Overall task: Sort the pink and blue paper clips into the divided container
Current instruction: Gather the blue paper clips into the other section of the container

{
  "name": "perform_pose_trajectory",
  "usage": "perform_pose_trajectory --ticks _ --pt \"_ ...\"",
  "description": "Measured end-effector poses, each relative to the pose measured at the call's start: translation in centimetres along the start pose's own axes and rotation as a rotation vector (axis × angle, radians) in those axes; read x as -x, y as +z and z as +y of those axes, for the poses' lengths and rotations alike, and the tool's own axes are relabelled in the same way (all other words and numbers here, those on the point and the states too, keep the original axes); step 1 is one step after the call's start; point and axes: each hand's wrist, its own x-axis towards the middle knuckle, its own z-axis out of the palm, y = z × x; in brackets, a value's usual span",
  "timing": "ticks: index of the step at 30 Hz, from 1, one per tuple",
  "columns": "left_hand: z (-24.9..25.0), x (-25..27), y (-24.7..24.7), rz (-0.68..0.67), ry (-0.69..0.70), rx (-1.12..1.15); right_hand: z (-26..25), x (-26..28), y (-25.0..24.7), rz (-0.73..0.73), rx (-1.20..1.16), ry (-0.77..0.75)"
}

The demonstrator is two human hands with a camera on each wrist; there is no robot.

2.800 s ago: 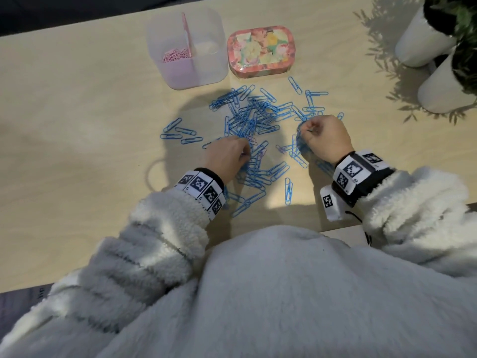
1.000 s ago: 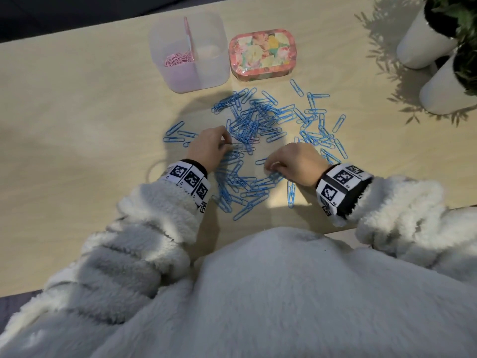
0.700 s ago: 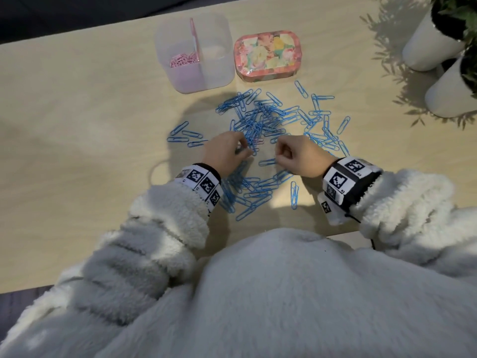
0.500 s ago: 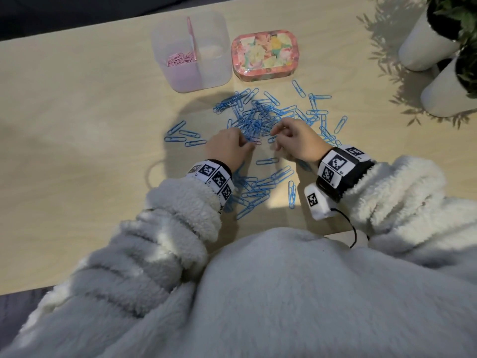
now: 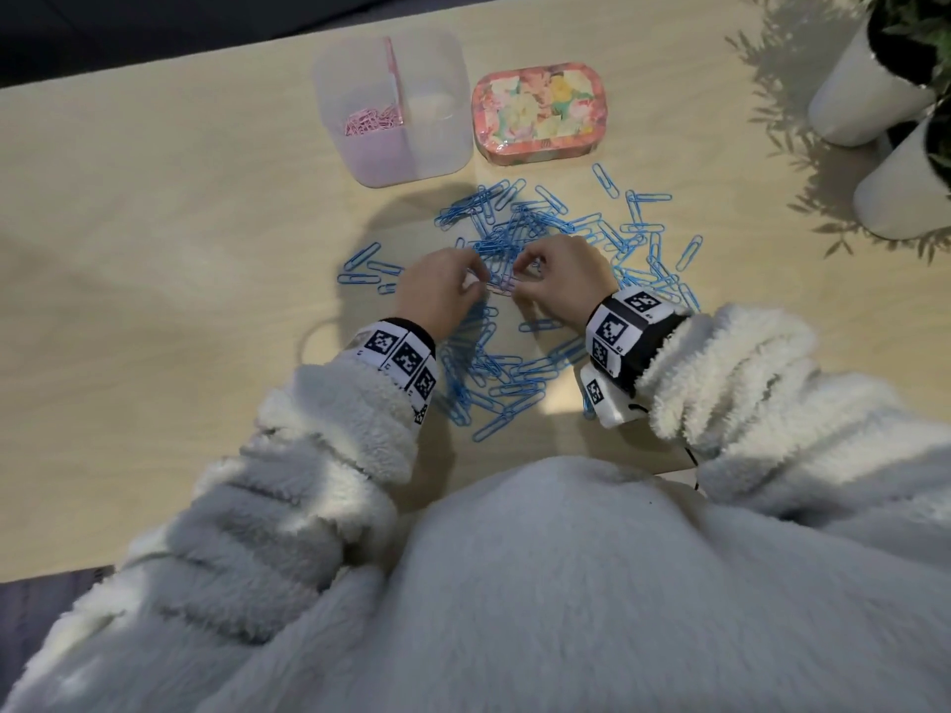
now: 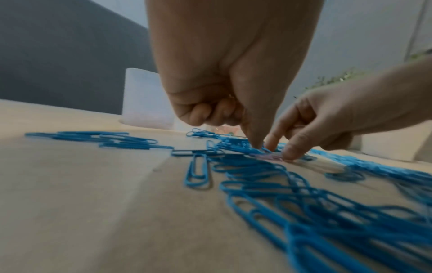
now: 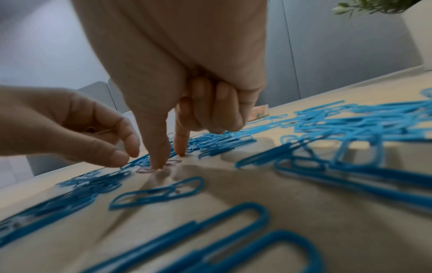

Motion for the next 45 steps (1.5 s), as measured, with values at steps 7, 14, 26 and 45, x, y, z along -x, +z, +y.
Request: perform_pose_trajectory --ticks 7,14,26,45 --pt "0.8 0.1 1.1 -0.054 0.135 -0.145 -0.7 0.8 0.0 0.001 0.050 -0.015" --pt "-0.2 0.7 0.7 -0.125 0.195 -0.132 0.5 1.6 0.2 -0.104 0.284 -0.151" --pt "-4.5 -8.5 -11.4 0.235 -0.149 -0.063 0.0 2.1 0.3 -0.279 0.147 -0.086" --pt "-6.3 -6.4 -9.9 0.427 0.049 -0.080 -0.2 0.8 1.0 -0.075 -0.067 0.119"
